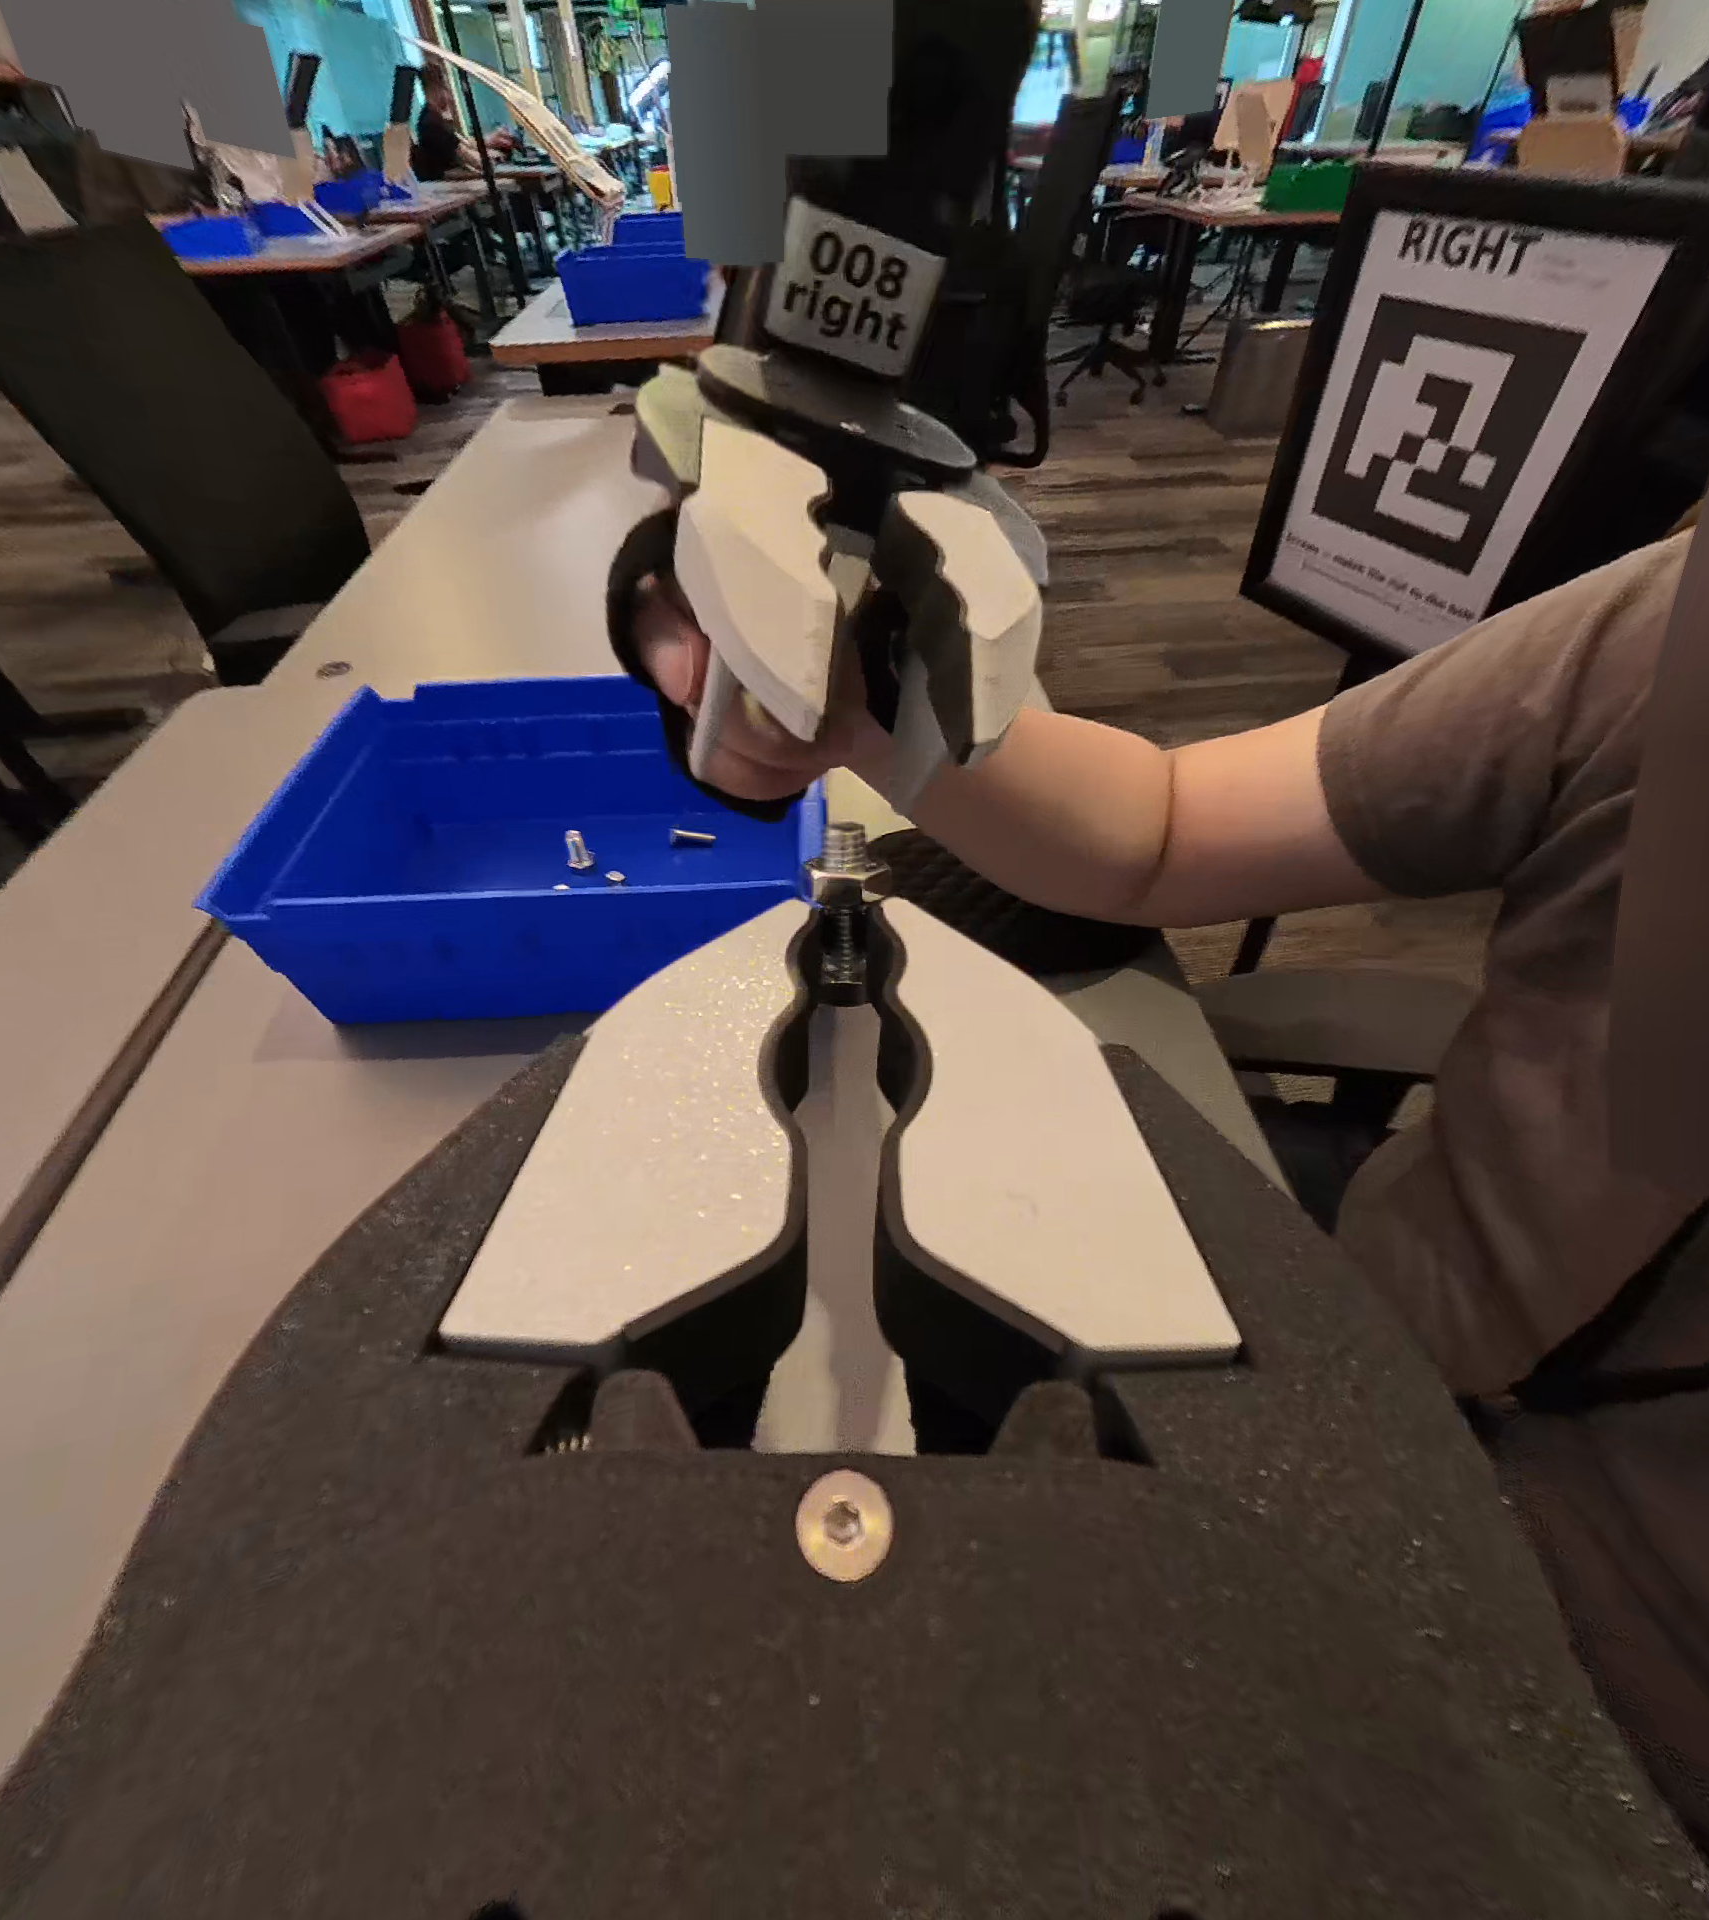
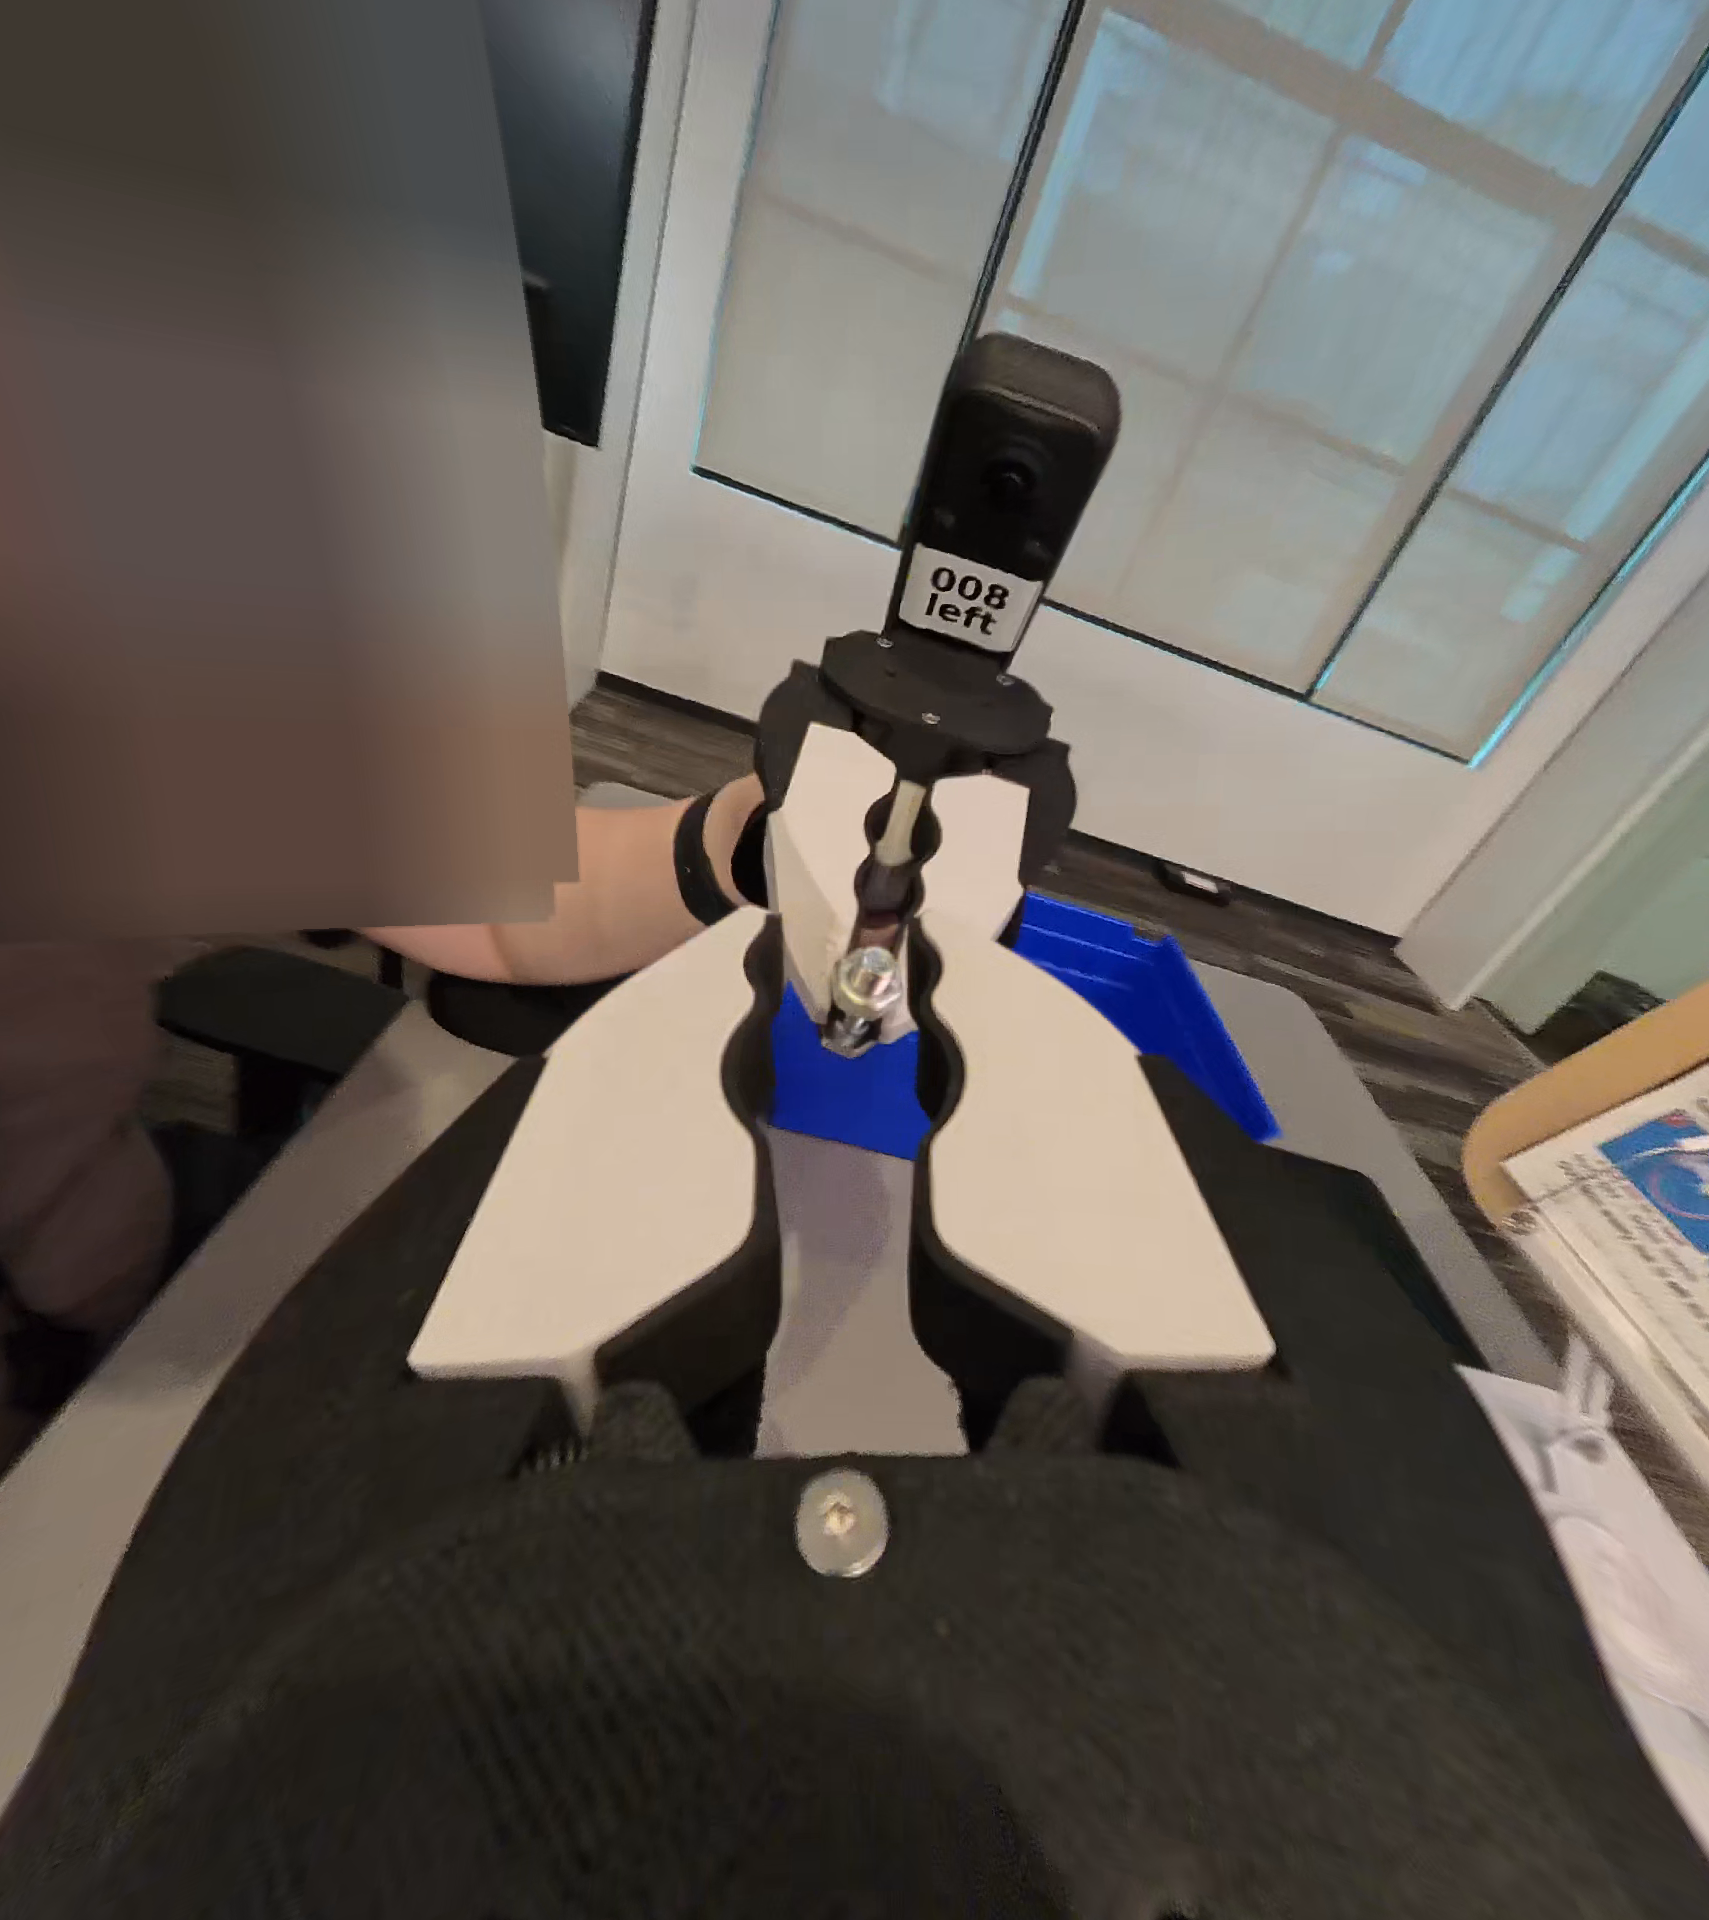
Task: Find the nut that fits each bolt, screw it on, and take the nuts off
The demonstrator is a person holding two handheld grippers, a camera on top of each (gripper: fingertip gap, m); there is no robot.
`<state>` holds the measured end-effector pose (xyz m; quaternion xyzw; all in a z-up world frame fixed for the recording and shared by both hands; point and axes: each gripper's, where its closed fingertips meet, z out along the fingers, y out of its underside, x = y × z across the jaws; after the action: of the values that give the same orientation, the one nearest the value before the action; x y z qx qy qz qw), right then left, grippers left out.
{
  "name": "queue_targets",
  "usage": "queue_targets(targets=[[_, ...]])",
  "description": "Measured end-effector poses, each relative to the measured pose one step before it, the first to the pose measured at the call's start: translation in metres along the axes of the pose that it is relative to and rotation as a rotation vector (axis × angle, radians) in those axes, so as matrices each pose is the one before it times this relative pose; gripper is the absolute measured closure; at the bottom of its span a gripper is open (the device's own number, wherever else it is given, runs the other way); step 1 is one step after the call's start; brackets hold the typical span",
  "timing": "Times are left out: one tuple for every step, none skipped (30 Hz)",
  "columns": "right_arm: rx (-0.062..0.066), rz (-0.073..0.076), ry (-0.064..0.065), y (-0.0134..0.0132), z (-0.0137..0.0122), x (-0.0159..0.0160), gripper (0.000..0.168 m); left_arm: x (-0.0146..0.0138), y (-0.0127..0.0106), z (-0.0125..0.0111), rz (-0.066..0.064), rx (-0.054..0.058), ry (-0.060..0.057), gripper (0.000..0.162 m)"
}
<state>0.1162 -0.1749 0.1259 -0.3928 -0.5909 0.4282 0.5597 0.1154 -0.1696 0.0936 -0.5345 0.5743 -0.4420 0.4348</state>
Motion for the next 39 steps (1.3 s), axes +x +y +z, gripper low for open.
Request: queue_targets(targets=[[0.0143, 0.0203, -0.0101, -0.00096, -0.0001, -0.00007, 0.145, 0.00113, 0.00021, 0.00055, 0.0226, -0.0059, -0.0061, 0.155], [0.0128, 0.0041, 0.0012, -0.00088, -0.00008, 0.00069, 0.145, 0.00254, 0.0001, 0.00056, 0.0186, -0.0065, 0.0042, 0.155], [-0.0029, 0.001, -0.0056, 0.00084, 0.00037, -0.00069, 0.145, 0.00079, -0.00057, 0.00056, 0.0132, -0.0007, -0.007, 0.155], [-0.0178, 0.0029, -0.0086, 0.0028, 0.00108, -0.00115, 0.146, 0.00051, -0.00002, 0.00057, 0.0058, -0.0031, -0.004, 0.155], [-0.0237, -0.0002, -0.0066, 0.00386, 0.0018, -0.00117, 0.146, 0.00218, -0.00005, 0.00058, 0.0032, -0.0018, 0.0104, 0.155], [-0.0225, -0.0053, -0.005, 0.00414, 0.00208, -0.00125, 0.146, 0.00127, -0.00029, 0.00064, 0.0016, 0.0015, 0.0055, 0.155], [-0.017, -0.0075, -0.0011, 0.00339, 0.00244, -0.0008, 0.146, -0.00019, -0.00026, 0.00055, 0.0017, 0.0017, -0.0035, 0.155], [-0.0121, -0.0048, -0.0015, 0.00277, 0.00227, -0.0006, 0.147, 0.00033, 0.00054, 0.00052, 0.0002, -0.0032, 0.0028, 0.155], [-0.0095, -0.0002, -0.0089, 0.00216, 0.00201, -0.00144, 0.151, 0.00059, 0.00048, 0.0003, -0.001, -0.0022, 0.004, 0.155], [-0.0008, -0.0001, -0.005, 0.00071, 0.00133, -0.00094, 0.152, 0.00058, 0.0002, 0.00021, -0.0001, -0.0005, 0.0036, 0.155], [0.0093, -0.0019, 0.0017, -0.00088, 0.00052, 0.00002, 0.152, 0.00058, -0.0002, -0.00006, 0.0017, 0.0017, 0.0029, 0.155], [0.0076, 0.0035, -0.0022, -0.00089, 0.00032, -0.00027, 0.153, 0.00073, -0.0006, -0.00041, 0.0024, 0.0032, 0.0037, 0.155], [0.0004, 0.008, -0.0031, 0.00002, 0.00032, -0.00002, 0.153, 0.0001, 0.00024, -0.00022, 0.0005, -0.0017, 0.001, 0.155], [-0.0031, 0.0061, -0.0005, 0.00053, 0.00019, 0.00034, 0.153, -0.00058, 0.00047, -0.00019, 0.0003, -0.0008, -0.0024, 0.155], [-0.0044, 0.0052, 0.0, 0.00092, 0.0, 0.00051, 0.153, -0.00045, 0.00078, -0.00029, 0.0012, -0.0005, -0.0004, 0.155], [-0.0036, 0.0067, 0.0042, 0.00102, 0.00013, 0.0013, 0.153, -0.00191, 0.00127, -0.00065, 0.0003, -0.0037, -0.0092, 0.153], [-0.0018, 0.0111, 0.0104, 0.00084, -0.00013, 0.00258, 0.153, -0.00552, 0.00213, -0.00126, -0.0014, -0.0098, -0.035, 0.14], [-0.002, 0.0151, 0.0119, 0.00074, -0.0003, 0.00313, 0.153, -0.00741, 0.00385, -0.00112, 0.0, -0.0201, -0.0475, 0.126], [-0.0038, 0.0135, 0.0094, 0.00106, -0.00036, 0.0027, 0.153, -0.00737, 0.00556, -0.00051, 0.0068, -0.0328, -0.0489, 0.117], [-0.0052, 0.0056, 0.0087, 0.00126, -0.00045, 0.00212, 0.153, -0.00463, 0.00647, 0.00089, 0.0151, -0.0387, -0.033, 0.113], [-0.007, -0.0032, 0.0081, 0.00123, -0.00029, 0.00141, 0.153, 0.00172, 0.00438, 0.00204, 0.0148, -0.0261, 0.0049, 0.113], [-0.0102, -0.007, 0.0026, 0.00144, -0.00029, 0.00031, 0.153, 0.00526, 0.00173, 0.00248, 0.0111, -0.009, 0.0257, 0.116], [-0.0104, -0.0085, -0.0036, 0.00134, -0.00028, -0.00087, 0.153, 0.00255, -0.00093, 0.00262, 0.0097, 0.0041, 0.0071, 0.12], [-0.0059, -0.0102, -0.003, 0.00035, -0.00027, -0.00109, 0.153, 0.00089, -0.00217, 0.0022, 0.0049, 0.014, -0.0019, 0.124], [-0.0019, -0.009, 0.0017, -0.00014, -0.0006, -0.00029, 0.153, 0.0026, -0.00205, 0.00172, -0.0023, 0.0157, 0.0159, 0.131], [-0.0003, -0.0052, 0.0024, -0.00049, -0.00083, -0.00002, 0.153, 0.00296, -0.00164, 0.0013, -0.0109, 0.0154, 0.0232, 0.137], [0.0012, -0.0042, 0.0083, -0.00066, -0.00106, 0.00096, 0.153, -0.00027, -0.00179, 0.00082, -0.0152, 0.0161, 0.0042, 0.139], [0.0016, -0.0051, 0.0173, -0.00078, -0.00116, 0.00234, 0.153, -0.00238, -0.00171, 0.00035, -0.0096, 0.0174, -0.0098, 0.14], [-0.0018, -0.0042, 0.0133, -0.00028, -0.00099, 0.00176, 0.153, -0.00311, -0.00132, -0.00009, -0.0045, 0.0132, -0.0162, 0.142], [-0.0064, -0.0043, 0.0075, 0.00043, -0.0008, 0.00089, 0.153, -0.00337, -0.00144, -0.00051, 0.0009, 0.0101, -0.0231, 0.144], [-0.0069, -0.0086, 0.0109, 0.00035, -0.00054, 0.00105, 0.153, -0.00213, -0.0011, -0.00024, 0.0034, 0.005, -0.0183, 0.143], [-0.0036, -0.0105, 0.0118, -0.00002, -0.00052, 0.00109, 0.153, -0.00088, -0.00078, -0.00005, 0.0024, -0.0007, -0.0116, 0.142], [-0.0009, -0.0075, 0.0072, -0.00055, -0.00035, 0.00044, 0.153, -0.00279, -0.00166, -0.00012, 0.0022, 0.0054, -0.0266, 0.141], [0.0012, -0.004, 0.0071, -0.00091, -0.00022, 0.00053, 0.153, -0.00163, -0.00178, -0.00007, 0.0084, 0.0087, -0.0199, 0.14], [0.0025, -0.002, 0.0074, -0.00107, -0.00012, 0.00075, 0.153, -0.00035, -0.00183, 0.00021, 0.0121, 0.0102, -0.0123, 0.14], [0.0036, -0.0018, 0.0033, -0.0009, -0.00021, 0.0001, 0.153, -0.00061, -0.0004, 0.00039, 0.0109, 0.0031, -0.0124, 0.14], [0.0023, -0.0009, 0.0035, -0.00055, -0.00017, 0.00032, 0.153, -0.00005, 0.00114, 0.00077, 0.0062, -0.0081, -0.0046, 0.14], [-0.0009, 0.0008, 0.0068, -0.00002, -0.00018, 0.00099, 0.153, -0.00011, 0.00115, 0.00086, 0.002, -0.0062, -0.0022, 0.14], [-0.0021, 0.0007, 0.0037, 0.00037, -0.00013, 0.00072, 0.153, -0.0001, 0.00002, 0.00053, 0.0001, 0.0022, -0.0017, 0.141]])
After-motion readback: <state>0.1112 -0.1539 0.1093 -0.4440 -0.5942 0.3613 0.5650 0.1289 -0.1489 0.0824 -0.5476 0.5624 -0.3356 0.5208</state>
